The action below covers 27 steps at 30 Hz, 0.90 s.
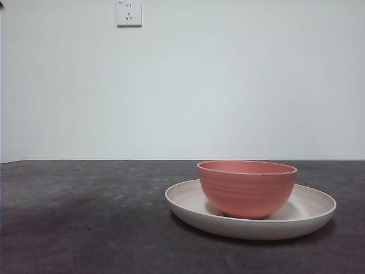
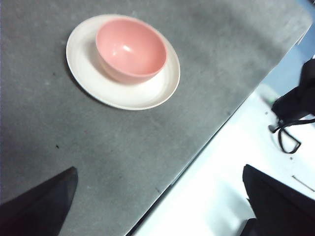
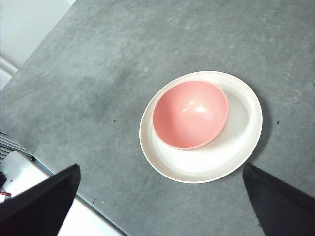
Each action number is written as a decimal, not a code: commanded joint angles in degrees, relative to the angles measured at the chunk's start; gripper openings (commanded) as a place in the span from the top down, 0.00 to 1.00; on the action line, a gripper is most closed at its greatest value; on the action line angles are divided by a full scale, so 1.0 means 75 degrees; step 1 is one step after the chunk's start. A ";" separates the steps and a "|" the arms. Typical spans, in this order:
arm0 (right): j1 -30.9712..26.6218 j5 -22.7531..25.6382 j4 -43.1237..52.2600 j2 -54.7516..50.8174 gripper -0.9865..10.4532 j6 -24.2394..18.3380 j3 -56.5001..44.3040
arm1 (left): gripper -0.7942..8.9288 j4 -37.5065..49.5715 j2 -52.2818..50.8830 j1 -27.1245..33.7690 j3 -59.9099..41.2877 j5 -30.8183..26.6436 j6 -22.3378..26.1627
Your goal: Place the red bowl on the white plate
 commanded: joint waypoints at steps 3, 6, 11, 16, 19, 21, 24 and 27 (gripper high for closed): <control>0.0026 -0.0090 -0.0111 0.0382 0.43 0.0242 0.0143 | 0.34 0.0052 -0.0487 -0.0064 0.0079 0.0023 -0.0082; 0.0015 -0.0087 -0.0181 0.0775 0.43 0.0227 0.0143 | 0.34 0.0073 -0.0708 -0.0064 0.0079 0.0026 -0.0082; -0.0140 0.0012 -0.0096 0.1661 0.44 0.0038 0.0143 | 0.34 0.0073 -0.0909 -0.0064 0.0079 0.0026 -0.0085; -0.0458 0.0000 0.0201 0.2938 0.46 -0.0358 0.0143 | 0.34 0.0076 -0.0930 -0.0064 0.0079 0.0026 -0.0085; -0.0659 0.0003 0.0510 0.3660 0.46 -0.0504 0.0143 | 0.34 0.0076 -0.0930 -0.0064 0.0079 0.0026 -0.0085; -0.0813 -0.0006 0.0804 0.4112 0.46 -0.0507 0.0143 | 0.34 0.0076 -0.0930 -0.0064 0.0079 0.0026 -0.0085; -0.0944 -0.0012 0.1294 0.4759 0.48 -0.0510 0.0143 | 0.34 0.0076 -0.0930 -0.0064 0.0079 0.0026 -0.0085; -0.1020 -0.0012 0.1751 0.5388 0.55 -0.0519 0.0143 | 0.34 0.0076 -0.0930 -0.0064 0.0079 0.0026 -0.0085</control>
